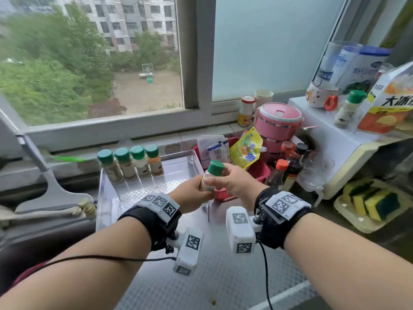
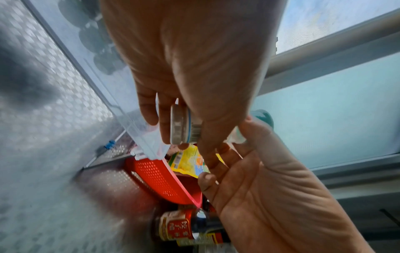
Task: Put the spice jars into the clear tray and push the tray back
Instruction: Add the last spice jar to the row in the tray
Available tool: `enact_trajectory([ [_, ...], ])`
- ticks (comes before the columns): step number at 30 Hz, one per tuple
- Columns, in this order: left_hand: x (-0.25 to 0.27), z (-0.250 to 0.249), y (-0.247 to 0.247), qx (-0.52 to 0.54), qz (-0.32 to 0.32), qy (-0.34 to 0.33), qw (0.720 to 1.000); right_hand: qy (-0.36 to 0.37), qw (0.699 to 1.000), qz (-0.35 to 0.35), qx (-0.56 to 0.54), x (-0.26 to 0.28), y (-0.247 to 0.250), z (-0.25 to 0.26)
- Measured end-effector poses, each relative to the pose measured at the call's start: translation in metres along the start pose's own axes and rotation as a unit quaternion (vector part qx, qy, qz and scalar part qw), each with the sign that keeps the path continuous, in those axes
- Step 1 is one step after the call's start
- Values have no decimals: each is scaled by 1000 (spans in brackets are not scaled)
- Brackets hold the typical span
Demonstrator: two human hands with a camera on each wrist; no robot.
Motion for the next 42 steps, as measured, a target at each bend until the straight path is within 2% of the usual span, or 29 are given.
enact_trajectory([
  [2,9,12,13,10,-16,12,1000,-5,999,27,20,-6,-22,-4],
  [7,27,58,51,-61,-94,85,990,-7,995,56,78,-21,-63,0],
  [12,46,102,82,-106,-130,168,971,22,982,-7,185,-49,-76,5],
  [17,56,140,96,-100,-137,223,960,-5,972,-59,226,-71,-78,-7],
  [24,47,156,106,-78,-156,223,959,4,960,-65,273,-99,-92,-15],
  [28,37,154,106,-67,-157,195,966,1,951,-66,302,-117,-95,-17],
  [42,23,157,110,-57,-155,180,970,3,962,-70,266,-146,-98,-19],
])
Point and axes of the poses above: each hand's wrist, its own x-axis away from the middle knuckle, its own y-axis out of the back of the hand, z = x × y, the point moved 10 cm from there along -x, towards the middle knuckle, and after that the axes turned 13 degrees about -x, right-handed, at the moved point
